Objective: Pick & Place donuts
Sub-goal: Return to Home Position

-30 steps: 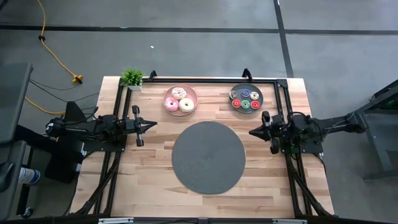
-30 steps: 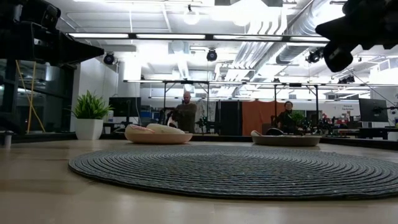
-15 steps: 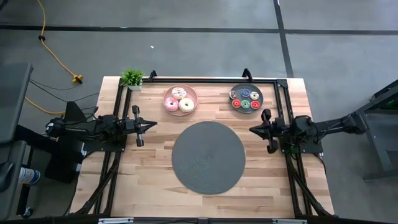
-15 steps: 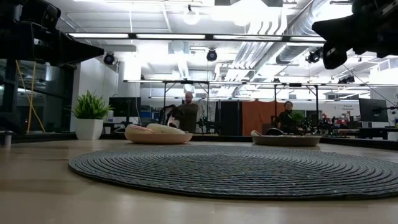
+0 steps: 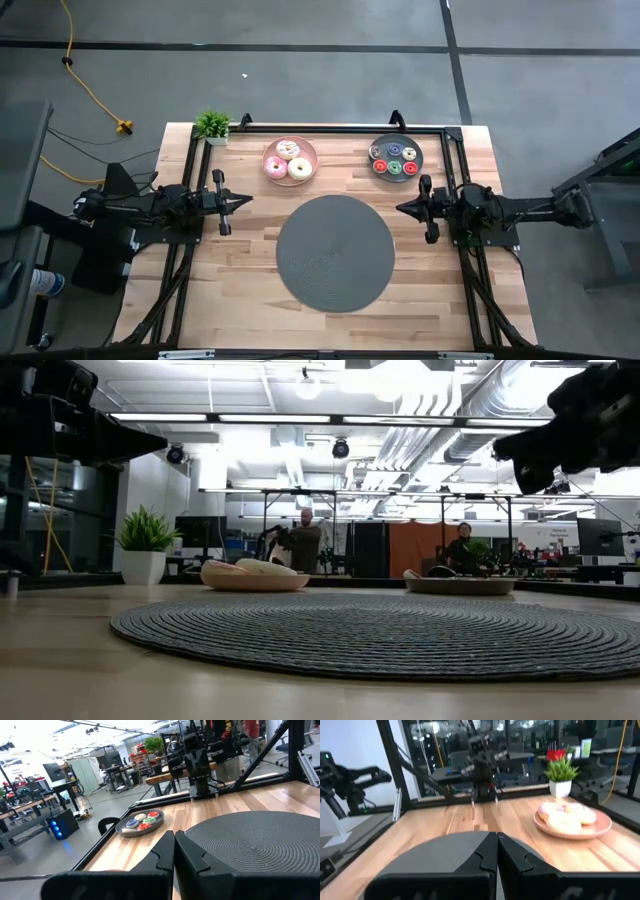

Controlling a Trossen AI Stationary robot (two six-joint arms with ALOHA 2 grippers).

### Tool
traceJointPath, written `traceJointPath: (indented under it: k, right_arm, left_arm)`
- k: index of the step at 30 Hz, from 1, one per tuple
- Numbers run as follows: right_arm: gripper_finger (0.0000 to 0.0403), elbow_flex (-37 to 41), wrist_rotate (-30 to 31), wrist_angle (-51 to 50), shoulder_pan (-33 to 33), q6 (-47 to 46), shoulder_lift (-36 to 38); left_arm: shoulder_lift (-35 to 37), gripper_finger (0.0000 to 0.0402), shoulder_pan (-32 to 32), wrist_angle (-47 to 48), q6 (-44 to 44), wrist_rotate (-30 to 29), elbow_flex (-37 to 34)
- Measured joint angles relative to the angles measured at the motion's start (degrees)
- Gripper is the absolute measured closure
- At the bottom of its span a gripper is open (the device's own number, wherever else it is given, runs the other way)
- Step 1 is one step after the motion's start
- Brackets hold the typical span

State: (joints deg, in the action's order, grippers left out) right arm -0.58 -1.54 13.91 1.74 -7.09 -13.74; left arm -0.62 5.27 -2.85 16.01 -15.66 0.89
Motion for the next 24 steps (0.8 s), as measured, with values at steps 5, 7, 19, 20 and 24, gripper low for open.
traceJointPath:
  k: [5, 7, 19, 20, 24]
  right_arm:
    - [0.0403, 0.0, -0.6, -3.9, 0.2, 0.0, 0.0]
    - [0.0403, 0.0, -0.6, -6.7, 0.2, 0.1, 0.0]
    - [0.0403, 0.0, -1.0, -11.9, 0.2, 1.1, 0.0]
    - [0.0403, 0.0, -1.0, -11.9, 0.2, 1.1, 0.0]
    - [0.0403, 0.0, -0.3, -12.2, 0.2, -0.8, 0.0]
  left_arm:
    - [0.0, 0.0401, 0.0, 0.0, 0.0, 0.0, 0.0]
    - [0.0, 0.0401, 0.0, 0.0, 0.0, 0.0, 0.0]
    - [0.0, 0.0401, 0.0, 0.0, 0.0, 0.0, 0.0]
    - [0.0, 0.0401, 0.0, 0.0, 0.0, 0.0, 0.0]
    - [0.0, 0.0401, 0.0, 0.0, 0.0, 0.0, 0.0]
